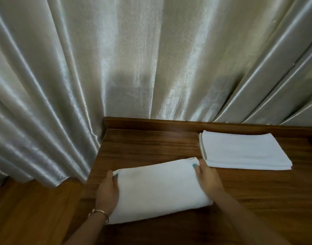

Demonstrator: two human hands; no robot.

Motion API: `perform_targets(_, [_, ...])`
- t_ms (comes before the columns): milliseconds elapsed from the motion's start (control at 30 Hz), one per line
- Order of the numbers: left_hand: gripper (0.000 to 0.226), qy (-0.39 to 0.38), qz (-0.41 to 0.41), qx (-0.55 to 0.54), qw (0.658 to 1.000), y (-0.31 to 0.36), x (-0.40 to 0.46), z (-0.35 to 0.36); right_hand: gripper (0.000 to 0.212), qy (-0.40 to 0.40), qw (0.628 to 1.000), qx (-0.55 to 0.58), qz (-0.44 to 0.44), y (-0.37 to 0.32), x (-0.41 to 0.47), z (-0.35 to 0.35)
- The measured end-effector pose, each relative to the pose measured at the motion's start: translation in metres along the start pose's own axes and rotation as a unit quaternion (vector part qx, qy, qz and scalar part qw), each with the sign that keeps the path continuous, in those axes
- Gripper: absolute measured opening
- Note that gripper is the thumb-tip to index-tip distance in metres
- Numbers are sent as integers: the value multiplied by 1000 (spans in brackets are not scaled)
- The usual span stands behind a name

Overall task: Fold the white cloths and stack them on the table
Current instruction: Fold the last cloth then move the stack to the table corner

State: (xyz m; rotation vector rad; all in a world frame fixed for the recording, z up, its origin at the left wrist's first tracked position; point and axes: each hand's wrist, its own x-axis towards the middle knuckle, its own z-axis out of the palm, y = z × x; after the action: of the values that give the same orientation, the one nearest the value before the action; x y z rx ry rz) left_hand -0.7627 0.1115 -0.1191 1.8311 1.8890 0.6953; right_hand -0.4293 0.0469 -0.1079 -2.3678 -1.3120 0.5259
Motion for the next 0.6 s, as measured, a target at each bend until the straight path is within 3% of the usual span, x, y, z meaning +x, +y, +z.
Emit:
perform_targets(233, [18, 44, 14, 153, 987, 5, -11, 10, 35, 38, 979, -199, -18, -5, 0, 21])
perform_targets(333, [29, 112, -8, 189, 976, 11, -9, 10, 35, 135, 955, -264, 3, -16, -9, 24])
perform_targets(400, [36, 175, 7, 165, 971, 31, -16, 15, 37, 202, 952, -227, -45, -36, -20, 33])
perform_targets(433, [32, 172, 56, 143, 973, 46, -23, 24, 38, 202, 959, -171, -105, -49, -28, 43])
perform_targets(500, [31, 108, 158, 116, 975, 73, -40, 45, 39, 112, 969, -46, -217, -75, -42, 67])
perform_targets(600, [56, -60, 139, 169, 974, 79, -57, 66, 52, -56, 969, -23, -241, -85, -55, 91])
